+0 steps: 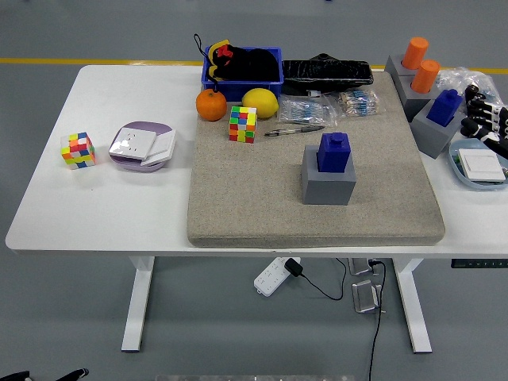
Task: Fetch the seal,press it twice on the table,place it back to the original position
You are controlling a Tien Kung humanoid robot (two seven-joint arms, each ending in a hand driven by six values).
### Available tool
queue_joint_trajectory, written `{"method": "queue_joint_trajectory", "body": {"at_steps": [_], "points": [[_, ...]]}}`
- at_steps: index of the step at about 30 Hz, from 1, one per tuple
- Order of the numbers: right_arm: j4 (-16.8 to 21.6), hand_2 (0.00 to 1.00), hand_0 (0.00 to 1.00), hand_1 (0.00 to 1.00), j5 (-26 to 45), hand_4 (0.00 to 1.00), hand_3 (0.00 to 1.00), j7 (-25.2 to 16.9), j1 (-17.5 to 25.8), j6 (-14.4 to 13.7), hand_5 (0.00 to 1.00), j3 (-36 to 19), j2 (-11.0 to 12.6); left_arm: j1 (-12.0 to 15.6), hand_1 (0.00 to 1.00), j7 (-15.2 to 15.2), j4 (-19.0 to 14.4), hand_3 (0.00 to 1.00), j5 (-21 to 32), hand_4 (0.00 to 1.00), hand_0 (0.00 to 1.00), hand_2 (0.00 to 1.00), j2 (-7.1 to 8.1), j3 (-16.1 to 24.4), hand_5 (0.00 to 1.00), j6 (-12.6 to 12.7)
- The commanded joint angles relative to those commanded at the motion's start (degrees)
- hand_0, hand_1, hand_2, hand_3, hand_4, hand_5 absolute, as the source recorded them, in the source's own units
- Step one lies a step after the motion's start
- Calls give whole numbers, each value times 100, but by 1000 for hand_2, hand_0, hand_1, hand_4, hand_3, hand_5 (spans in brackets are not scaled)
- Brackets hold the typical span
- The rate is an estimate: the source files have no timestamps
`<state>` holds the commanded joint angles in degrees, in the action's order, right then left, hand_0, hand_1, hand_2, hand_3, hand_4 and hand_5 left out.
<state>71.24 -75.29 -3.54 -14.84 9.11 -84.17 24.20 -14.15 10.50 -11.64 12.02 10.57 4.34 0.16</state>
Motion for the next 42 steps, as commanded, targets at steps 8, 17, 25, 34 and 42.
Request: {"method": "queue_joint_trajectory", "body": {"at_steps": [8,17,25,34,42], "points": [[602,872,943,893,255,998,864,-27,-11,41,680,387,59,-17,785,0,-5,801,-29,679,812,761,11,5,420,-3],[1560,841,904,859,842,998,820,-27,45,162,675,1003,173,-13,784,30,-7,801,-132,678,812,761,13,67,418,-6],[2369,779,871,788,1206,998,760,0,41,241,656,1601,289,-19,784,38,-10,800,-190,677,812,761,17,92,416,-6],[2895,746,843,756,1449,998,742,9,-7,300,637,2038,366,-27,784,36,-10,800,-203,676,812,761,19,96,416,-6],[2348,751,844,759,1276,998,740,-8,-71,251,626,1868,392,-17,784,26,-7,800,-155,677,812,761,17,78,416,-6]]}}
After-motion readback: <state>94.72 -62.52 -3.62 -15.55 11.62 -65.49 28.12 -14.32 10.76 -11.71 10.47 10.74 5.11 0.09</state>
